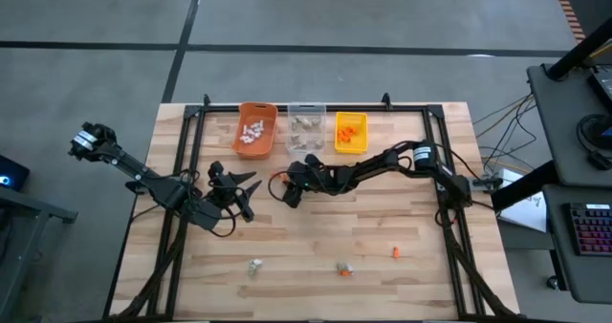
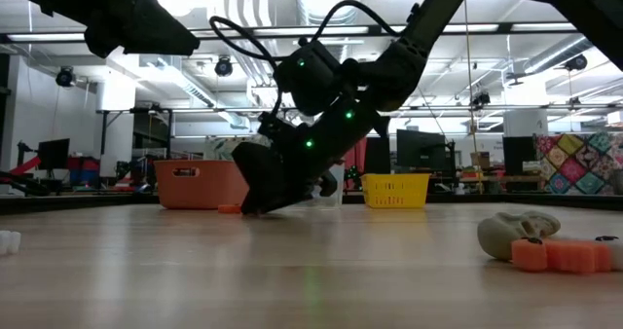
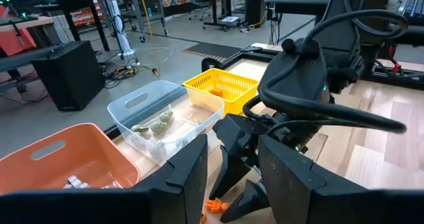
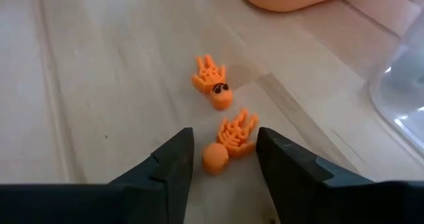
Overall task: Sort Halloween decoration
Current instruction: Put the orange skeleton toy into the yellow bin
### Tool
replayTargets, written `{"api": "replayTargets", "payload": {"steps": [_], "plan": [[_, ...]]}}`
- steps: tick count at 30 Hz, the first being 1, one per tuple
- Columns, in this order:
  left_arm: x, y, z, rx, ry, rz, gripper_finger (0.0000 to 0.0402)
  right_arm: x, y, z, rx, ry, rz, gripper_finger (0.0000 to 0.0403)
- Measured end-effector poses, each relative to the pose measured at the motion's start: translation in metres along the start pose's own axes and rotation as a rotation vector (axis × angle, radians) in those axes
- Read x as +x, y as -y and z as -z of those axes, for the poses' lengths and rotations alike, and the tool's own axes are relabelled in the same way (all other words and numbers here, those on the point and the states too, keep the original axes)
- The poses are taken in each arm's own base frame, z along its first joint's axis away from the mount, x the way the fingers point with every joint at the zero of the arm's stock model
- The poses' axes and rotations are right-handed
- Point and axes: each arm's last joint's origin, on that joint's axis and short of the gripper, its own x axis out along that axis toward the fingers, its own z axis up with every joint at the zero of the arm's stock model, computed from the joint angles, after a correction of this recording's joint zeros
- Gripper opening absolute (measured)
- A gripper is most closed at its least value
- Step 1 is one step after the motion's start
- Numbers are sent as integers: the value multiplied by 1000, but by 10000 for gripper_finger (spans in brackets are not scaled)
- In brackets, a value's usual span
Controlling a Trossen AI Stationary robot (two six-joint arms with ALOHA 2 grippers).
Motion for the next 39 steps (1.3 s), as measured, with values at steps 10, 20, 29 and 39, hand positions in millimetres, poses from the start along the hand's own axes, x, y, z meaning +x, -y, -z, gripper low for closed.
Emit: {"api": "replayTargets", "payload": {"steps": [10, 20, 29, 39], "plan": [[0, 0, 0, 0, 0, 1, 118, 1, 0, 1, 6, -5, -5, 59], [0, 0, 0, -7, 0, 1, 118, -5, -3, -3, -5, -20, -44, 27], [0, 0, -1, -24, 3, 3, 118, -49, -6, -37, -60, -116, -142, 26], [0, 1, -1, -40, 5, 6, 118, -134, 19, -82, -140, -191, -61, 25]]}}
